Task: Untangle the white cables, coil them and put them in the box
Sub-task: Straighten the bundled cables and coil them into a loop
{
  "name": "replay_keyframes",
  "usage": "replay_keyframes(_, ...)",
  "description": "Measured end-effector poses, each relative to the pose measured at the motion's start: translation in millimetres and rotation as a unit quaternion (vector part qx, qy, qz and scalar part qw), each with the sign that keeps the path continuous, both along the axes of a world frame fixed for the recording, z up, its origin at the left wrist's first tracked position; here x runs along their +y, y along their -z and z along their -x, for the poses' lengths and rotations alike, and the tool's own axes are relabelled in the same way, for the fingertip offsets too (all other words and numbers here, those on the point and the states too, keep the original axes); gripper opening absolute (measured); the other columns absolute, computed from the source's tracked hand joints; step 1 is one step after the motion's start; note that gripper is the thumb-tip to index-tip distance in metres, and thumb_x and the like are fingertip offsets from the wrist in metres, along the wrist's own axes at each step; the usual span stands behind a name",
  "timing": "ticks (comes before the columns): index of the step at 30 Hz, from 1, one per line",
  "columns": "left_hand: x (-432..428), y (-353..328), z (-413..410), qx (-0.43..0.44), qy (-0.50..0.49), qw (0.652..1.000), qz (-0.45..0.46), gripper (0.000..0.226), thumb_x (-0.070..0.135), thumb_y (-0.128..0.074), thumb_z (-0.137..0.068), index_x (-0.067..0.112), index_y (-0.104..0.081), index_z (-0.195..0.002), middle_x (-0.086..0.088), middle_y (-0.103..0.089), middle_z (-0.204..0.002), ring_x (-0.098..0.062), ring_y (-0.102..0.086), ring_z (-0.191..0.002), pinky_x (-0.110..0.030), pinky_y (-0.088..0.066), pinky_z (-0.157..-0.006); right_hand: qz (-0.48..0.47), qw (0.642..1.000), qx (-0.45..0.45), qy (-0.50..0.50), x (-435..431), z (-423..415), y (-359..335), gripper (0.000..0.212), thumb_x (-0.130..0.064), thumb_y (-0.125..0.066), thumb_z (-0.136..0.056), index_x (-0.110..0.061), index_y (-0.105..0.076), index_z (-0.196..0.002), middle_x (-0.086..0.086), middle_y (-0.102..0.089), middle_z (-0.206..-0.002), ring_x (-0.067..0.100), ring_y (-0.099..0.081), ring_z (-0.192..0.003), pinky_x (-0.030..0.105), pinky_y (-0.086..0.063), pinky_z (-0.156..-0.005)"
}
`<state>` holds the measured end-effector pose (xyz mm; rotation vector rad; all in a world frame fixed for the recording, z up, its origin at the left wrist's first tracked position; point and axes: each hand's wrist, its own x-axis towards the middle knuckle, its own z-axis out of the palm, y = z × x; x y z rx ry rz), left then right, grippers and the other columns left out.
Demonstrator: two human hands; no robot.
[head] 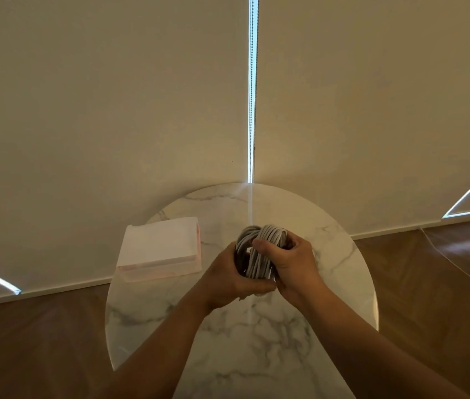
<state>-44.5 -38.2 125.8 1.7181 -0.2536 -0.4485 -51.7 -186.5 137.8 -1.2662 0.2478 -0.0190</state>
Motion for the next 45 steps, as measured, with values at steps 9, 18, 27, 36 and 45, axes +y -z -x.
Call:
replay_keyframes(9,17,-5,-13,0.064,0.044,0.996,0.053,0.048,0.017,-0.086,-0.062,0.017,-0.071,-0.108,-0.011,-0.073,-0.102,-0.025,-0.068,-0.099,-0.032,-0.054,-0.08,-0.114,0.993,-0.026,-0.028,5,-3,4,0.022,0.005,-0.07,-0.079,0.007,-0.067,-0.1,0.026,-0.07,-0.097,0.04,-0.068,-0.093,0.051,-0.057,-0.086)
replay_keyframes(18,6,5,-11,0.081,0.027,0.996,0.017,0.053,0.02,-0.088,-0.057,0.013,-0.072,-0.107,-0.013,-0.073,-0.101,-0.025,-0.069,-0.098,-0.04,-0.057,-0.087,0.036,0.986,-0.091,-0.134,-18,-13,10,0.022,-0.013,-0.074,-0.079,0.002,-0.07,-0.095,0.028,-0.069,-0.095,0.045,-0.066,-0.094,0.057,-0.054,-0.085)
replay_keyframes(27,6,3,-16,-0.002,0.014,0.994,-0.111,0.055,0.031,-0.09,-0.056,0.024,-0.069,-0.107,0.001,-0.074,-0.095,-0.011,-0.071,-0.09,-0.038,-0.06,-0.081,0.282,0.892,-0.077,-0.344,-50,-30,-21,0.045,-0.032,-0.067,-0.09,-0.02,-0.053,-0.131,0.004,-0.066,-0.111,0.026,-0.07,-0.09,0.044,-0.061,-0.067)
replay_keyframes(36,10,13,-11,-0.025,0.056,0.97,-0.236,0.043,0.031,-0.082,-0.055,0.024,-0.071,-0.096,0.004,-0.074,-0.082,-0.008,-0.07,-0.075,-0.038,-0.06,-0.072,0.382,0.887,-0.114,-0.232,-23,-22,11,0.02,-0.037,-0.069,-0.088,-0.028,-0.061,-0.105,0.0,-0.07,-0.085,0.014,-0.069,-0.057,0.038,-0.058,-0.049)
replay_keyframes(45,58,45,12,-0.022,0.02,0.96,-0.277,0.096,0.059,-0.089,-0.036,0.031,-0.051,-0.119,0.014,-0.066,-0.105,-0.003,-0.064,-0.093,-0.027,-0.058,-0.078,0.333,0.925,-0.074,-0.166,33,-14,60,0.018,-0.03,-0.076,-0.083,-0.023,-0.07,-0.098,-0.008,-0.072,-0.088,0.003,-0.067,-0.081,0.019,-0.054,-0.074)
